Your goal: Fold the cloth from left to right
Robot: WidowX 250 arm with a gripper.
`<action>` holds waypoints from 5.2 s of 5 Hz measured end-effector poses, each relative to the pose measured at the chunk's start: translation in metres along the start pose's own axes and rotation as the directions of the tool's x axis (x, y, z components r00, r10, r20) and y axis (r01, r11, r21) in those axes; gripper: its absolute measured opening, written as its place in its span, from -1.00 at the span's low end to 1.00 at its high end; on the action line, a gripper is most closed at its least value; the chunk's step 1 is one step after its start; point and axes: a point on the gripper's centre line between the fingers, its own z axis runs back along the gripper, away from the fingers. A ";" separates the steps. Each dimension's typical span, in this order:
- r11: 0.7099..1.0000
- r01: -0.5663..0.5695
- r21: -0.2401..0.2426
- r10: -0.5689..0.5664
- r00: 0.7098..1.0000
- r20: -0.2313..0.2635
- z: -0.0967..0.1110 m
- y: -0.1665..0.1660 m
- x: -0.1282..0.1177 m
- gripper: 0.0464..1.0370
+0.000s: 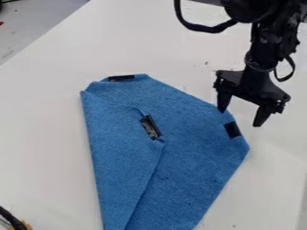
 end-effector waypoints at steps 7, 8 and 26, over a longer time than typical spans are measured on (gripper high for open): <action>0.986 -0.161 -0.051 0.162 0.987 0.004 -0.021 -0.009 -0.003 -0.11; 0.984 -0.168 -0.059 0.169 0.986 0.004 -0.022 -0.010 0.000 0.46; 0.908 -0.418 0.024 0.416 0.906 0.078 0.005 0.154 -0.099 -0.95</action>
